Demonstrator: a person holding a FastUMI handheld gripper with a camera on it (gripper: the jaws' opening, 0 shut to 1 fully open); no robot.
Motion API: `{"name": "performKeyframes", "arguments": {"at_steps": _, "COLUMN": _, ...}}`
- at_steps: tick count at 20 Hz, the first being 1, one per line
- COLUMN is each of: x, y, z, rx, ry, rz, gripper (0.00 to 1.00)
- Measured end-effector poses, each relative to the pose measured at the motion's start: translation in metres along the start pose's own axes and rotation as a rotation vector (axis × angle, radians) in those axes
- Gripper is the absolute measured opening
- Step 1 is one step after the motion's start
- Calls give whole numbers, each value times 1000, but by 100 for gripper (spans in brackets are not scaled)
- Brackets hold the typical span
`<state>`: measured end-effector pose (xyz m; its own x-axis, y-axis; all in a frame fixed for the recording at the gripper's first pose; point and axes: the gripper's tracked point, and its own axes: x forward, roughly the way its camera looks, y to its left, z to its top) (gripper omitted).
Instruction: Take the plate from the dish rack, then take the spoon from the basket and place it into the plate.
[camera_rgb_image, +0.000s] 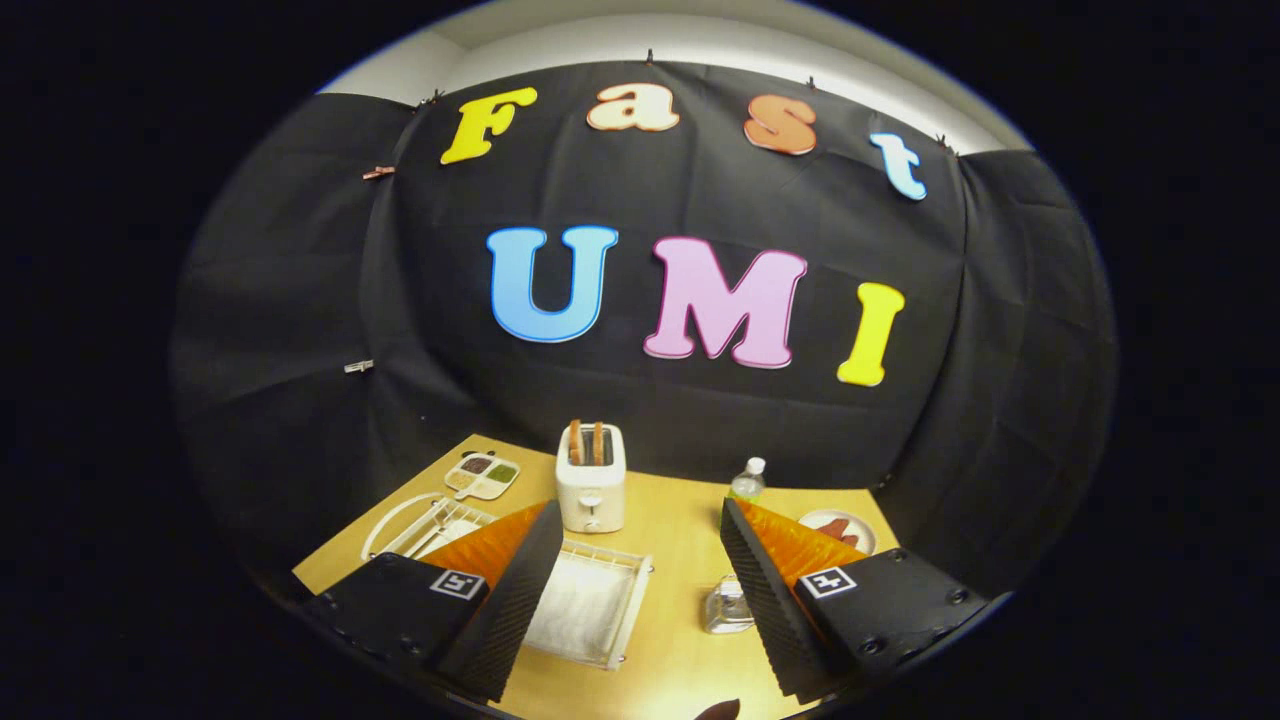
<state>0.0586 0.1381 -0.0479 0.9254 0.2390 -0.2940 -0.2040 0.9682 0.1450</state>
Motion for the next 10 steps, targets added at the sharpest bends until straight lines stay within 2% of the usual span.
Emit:
{"name": "performKeyframes", "arguments": {"at_steps": 4, "x": 45, "y": 43, "z": -38, "rx": 65, "ry": 201, "rz": 55, "gripper": 97}}
{"name": "performKeyframes", "arguments": {"at_steps": 7, "x": 76, "y": 68, "z": -63, "rx": 83, "ry": 307, "rz": 72, "gripper": 97}}
{"name": "performKeyframes", "arguments": {"at_steps": 10, "x": 105, "y": 88, "z": -90, "rx": 84, "ry": 400, "rz": 77, "gripper": 92}}
